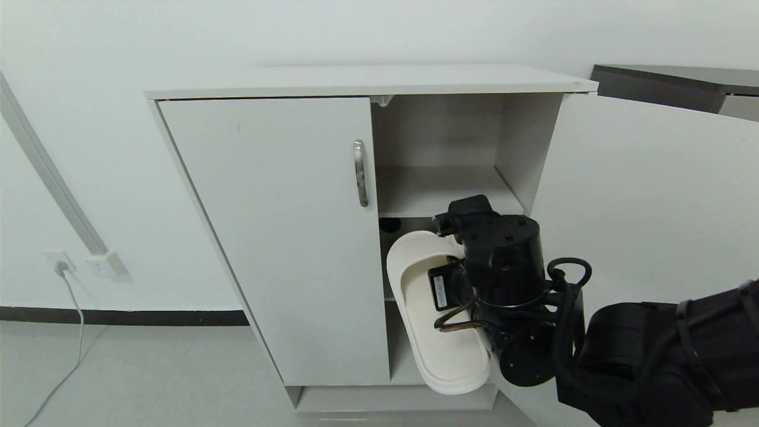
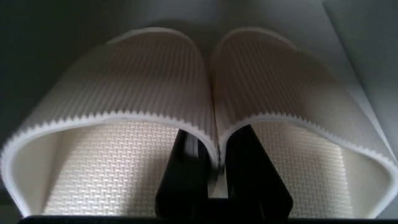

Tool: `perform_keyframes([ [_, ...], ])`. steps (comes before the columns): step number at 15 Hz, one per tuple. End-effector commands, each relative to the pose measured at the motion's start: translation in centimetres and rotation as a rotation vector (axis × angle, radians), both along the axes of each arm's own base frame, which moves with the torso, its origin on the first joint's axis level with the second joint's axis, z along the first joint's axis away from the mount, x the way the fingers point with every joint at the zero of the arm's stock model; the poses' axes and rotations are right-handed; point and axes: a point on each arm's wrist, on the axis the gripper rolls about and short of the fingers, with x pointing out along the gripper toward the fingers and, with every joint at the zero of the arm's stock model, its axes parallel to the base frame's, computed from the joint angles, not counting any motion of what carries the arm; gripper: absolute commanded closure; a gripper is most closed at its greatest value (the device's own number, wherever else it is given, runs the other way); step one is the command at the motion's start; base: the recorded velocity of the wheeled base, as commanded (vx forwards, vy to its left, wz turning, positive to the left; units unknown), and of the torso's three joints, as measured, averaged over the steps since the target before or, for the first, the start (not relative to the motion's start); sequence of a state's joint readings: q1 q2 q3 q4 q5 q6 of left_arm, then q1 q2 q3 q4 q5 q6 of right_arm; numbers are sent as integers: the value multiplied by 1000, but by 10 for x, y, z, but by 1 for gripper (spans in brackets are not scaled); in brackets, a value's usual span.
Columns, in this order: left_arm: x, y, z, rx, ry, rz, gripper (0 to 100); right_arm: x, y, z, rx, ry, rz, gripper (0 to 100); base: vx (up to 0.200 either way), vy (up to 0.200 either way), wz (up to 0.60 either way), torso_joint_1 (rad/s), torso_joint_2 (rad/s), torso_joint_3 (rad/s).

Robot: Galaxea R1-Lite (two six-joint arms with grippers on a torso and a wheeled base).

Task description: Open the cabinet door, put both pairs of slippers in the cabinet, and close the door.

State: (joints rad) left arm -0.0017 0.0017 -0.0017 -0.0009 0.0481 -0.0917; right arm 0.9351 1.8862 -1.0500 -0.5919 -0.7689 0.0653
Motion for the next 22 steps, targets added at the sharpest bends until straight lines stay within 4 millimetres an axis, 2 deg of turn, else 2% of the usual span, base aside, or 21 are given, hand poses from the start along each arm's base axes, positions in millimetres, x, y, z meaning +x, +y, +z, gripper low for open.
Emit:
perform_keyframes([
  [1,0,0,0,0,-1,1,100,5,6,23,46,-40,-26,100,0,0,0,0,0,0],
  [3,0,0,0,0,-1,1,100,19,1,39,48,-48,-81,100,0,0,0,0,0,0],
  [5,0,0,0,0,-1,3,100,27,-1,47,44,-20,-106,100,0,0,0,0,0,0],
  [10,0,0,0,1,-1,4,100,27,2,54,125,57,-133,100,0,0,0,0,0,0],
  [17,0,0,0,-2,-1,1,100,27,1,46,104,72,-136,100,0,0,0,0,0,0],
  [22,0,0,0,0,-1,1,100,28,1,45,102,74,-138,100,200,40,0,-1,2,3],
])
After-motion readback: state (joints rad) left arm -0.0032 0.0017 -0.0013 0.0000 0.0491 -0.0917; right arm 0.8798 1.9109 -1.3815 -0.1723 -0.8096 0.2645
